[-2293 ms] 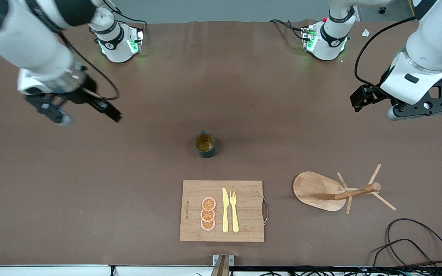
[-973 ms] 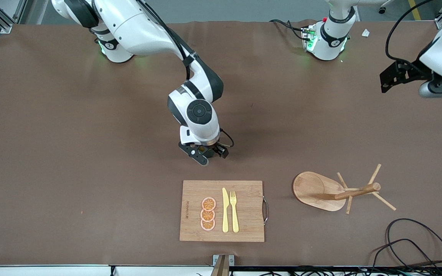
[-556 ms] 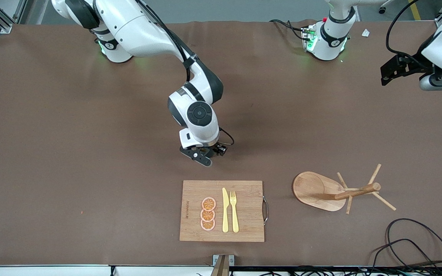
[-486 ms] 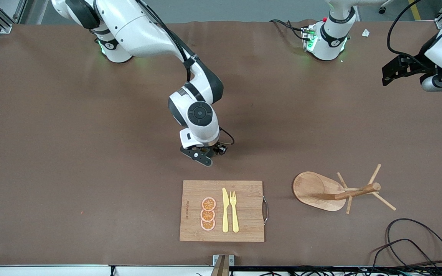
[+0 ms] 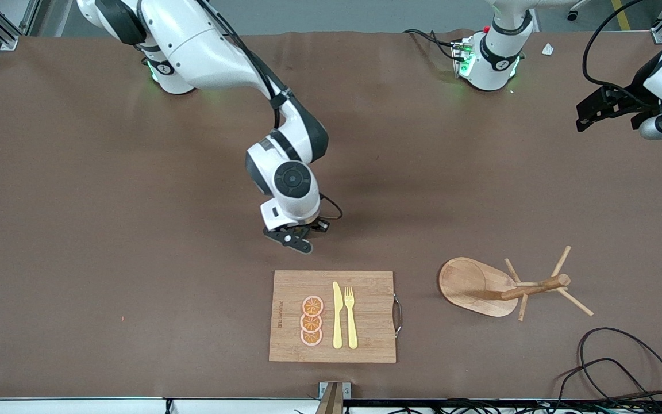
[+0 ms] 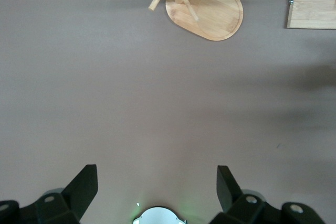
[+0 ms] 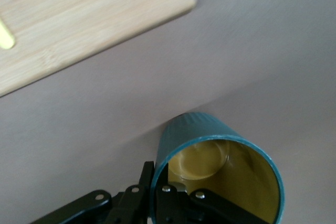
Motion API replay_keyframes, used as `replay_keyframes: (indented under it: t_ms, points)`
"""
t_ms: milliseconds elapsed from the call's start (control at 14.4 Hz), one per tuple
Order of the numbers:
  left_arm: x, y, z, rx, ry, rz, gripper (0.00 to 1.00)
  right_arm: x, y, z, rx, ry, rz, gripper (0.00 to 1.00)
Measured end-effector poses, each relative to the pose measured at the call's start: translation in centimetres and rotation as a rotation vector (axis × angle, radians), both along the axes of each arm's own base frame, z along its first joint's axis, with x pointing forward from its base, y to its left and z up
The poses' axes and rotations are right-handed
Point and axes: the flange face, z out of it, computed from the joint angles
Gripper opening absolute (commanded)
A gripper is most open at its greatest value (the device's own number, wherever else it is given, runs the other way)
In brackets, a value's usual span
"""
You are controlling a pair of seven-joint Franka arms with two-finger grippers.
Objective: Transfer cup from left to right arm and place
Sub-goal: 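Carry the mug with the right gripper to the table's open side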
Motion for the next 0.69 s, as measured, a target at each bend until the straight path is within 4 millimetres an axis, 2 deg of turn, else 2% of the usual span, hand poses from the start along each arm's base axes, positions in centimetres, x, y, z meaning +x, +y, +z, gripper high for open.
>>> replay_keyframes:
  t_ms: [208,417,556,695]
  points:
    - [-0.1,0.3,-0.1,0.0,0.001,0.005,1.0,3.7,-5.2,5.3,0.022,-0.022,0.101,0.0]
    - [-0.1,0.2,0.0,-0.003,-0.001,0.004,1.0,7.8,-14.6,10.7,0.04,-0.035,0.21,0.0]
    - [-0.1,0.1,-0.1,-0.004,-0.001,0.002,1.0,9.9,-20.8,12.5,0.048,-0.046,0.29,0.0]
    - [0.0,0.1,-0.1,-0.004,0.0,0.003,1.0,11.4,-26.3,12.5,0.05,-0.046,0.377,0.01]
